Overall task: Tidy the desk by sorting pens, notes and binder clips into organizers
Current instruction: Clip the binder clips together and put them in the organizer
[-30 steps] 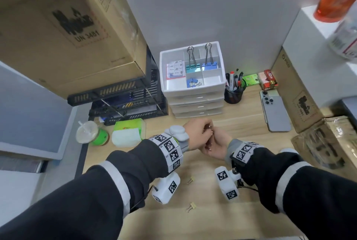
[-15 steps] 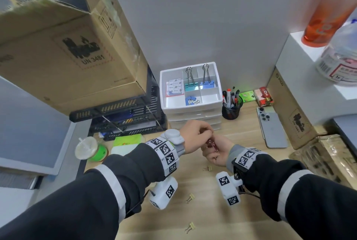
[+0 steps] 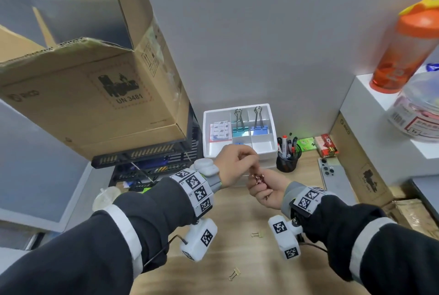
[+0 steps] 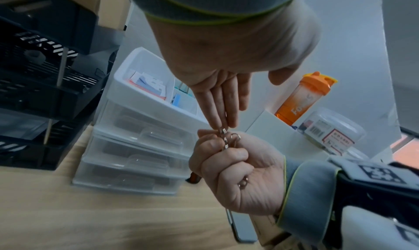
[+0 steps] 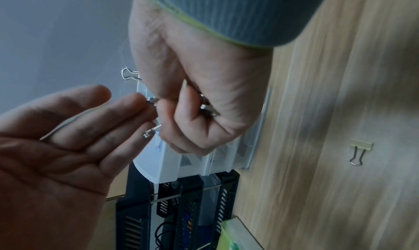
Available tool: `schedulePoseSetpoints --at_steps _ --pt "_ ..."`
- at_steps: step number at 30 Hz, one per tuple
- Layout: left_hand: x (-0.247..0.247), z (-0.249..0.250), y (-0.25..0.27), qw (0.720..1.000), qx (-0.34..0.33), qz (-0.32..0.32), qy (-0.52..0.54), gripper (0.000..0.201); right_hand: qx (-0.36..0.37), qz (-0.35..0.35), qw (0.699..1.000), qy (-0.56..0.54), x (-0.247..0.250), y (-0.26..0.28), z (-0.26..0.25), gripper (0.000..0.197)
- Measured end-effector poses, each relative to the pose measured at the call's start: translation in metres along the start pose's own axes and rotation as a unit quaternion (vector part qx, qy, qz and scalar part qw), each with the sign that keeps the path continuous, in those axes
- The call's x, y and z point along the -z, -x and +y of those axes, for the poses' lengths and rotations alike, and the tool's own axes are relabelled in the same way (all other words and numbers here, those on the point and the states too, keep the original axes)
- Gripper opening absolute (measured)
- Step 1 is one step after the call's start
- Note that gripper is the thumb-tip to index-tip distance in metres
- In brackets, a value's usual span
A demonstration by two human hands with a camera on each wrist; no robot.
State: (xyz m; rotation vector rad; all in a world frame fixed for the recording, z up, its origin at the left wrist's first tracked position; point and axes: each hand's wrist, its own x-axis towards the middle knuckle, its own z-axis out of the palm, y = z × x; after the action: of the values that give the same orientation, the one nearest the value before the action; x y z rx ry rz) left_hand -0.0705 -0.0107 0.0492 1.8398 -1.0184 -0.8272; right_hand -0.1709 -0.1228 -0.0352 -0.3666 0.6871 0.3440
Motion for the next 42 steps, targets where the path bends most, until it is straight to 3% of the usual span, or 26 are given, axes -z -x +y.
schedulePoseSetpoints --at_steps 3,6,8,10,12,14,16,19,24,28,30,31,37,40,42 --pt "0.018 0.006 -0.013 0.994 -0.029 0.065 -0.079 0.015 0.035 -0.016 0.999 -0.008 -0.008 0.009 -0.020 0.034" --pt "0.043 0.002 -0.025 0.977 -0.042 0.131 -0.160 0.015 0.090 -0.013 0.996 0.004 -0.019 0.024 -0.053 0.037" --pt "0.062 -0.004 -0.036 0.968 -0.036 0.159 -0.192 0.016 0.136 0.028 0.990 0.033 -0.029 0.032 -0.088 0.040" --pt "0.075 -0.011 -0.043 0.956 -0.019 0.159 -0.246 0.013 0.179 0.112 0.974 0.083 -0.035 0.038 -0.122 0.039" --pt "0.086 -0.021 -0.052 0.940 0.008 0.142 -0.312 0.008 0.226 0.236 0.924 0.197 -0.036 0.036 -0.159 0.035" --pt "0.093 -0.032 -0.060 0.922 0.029 0.120 -0.367 0.007 0.252 0.346 0.845 0.321 -0.040 0.032 -0.190 0.036" --pt "0.094 -0.038 -0.065 0.909 0.045 0.095 -0.403 0.010 0.269 0.379 0.800 0.379 -0.046 0.027 -0.208 0.037" --pt "0.093 -0.045 -0.075 0.898 0.060 0.072 -0.430 0.014 0.279 0.399 0.754 0.442 -0.056 0.010 -0.227 0.034" --pt "0.089 -0.054 -0.082 0.898 0.061 0.073 -0.430 0.009 0.232 0.382 0.681 0.580 -0.067 -0.013 -0.230 0.025" --pt "0.089 -0.061 -0.082 0.901 0.043 0.082 -0.424 0.011 0.218 0.371 0.568 0.701 -0.078 -0.018 -0.225 0.024" --pt "0.088 -0.064 -0.084 0.903 0.040 0.090 -0.417 0.010 0.204 0.358 0.556 0.722 -0.081 -0.019 -0.226 0.021" --pt "0.088 -0.063 -0.084 0.903 0.041 0.094 -0.418 0.010 0.195 0.355 0.547 0.733 -0.082 -0.019 -0.226 0.029" --pt "0.090 -0.066 -0.088 0.904 0.050 0.094 -0.415 0.011 0.121 0.356 0.461 0.804 -0.101 -0.022 -0.224 0.038" --pt "0.089 -0.067 -0.088 0.905 0.047 0.096 -0.413 0.012 0.089 0.360 0.436 0.820 -0.105 -0.023 -0.224 0.034" --pt "0.089 -0.068 -0.088 0.906 0.049 0.096 -0.409 0.013 0.087 0.354 0.466 0.806 -0.102 -0.024 -0.226 0.032"
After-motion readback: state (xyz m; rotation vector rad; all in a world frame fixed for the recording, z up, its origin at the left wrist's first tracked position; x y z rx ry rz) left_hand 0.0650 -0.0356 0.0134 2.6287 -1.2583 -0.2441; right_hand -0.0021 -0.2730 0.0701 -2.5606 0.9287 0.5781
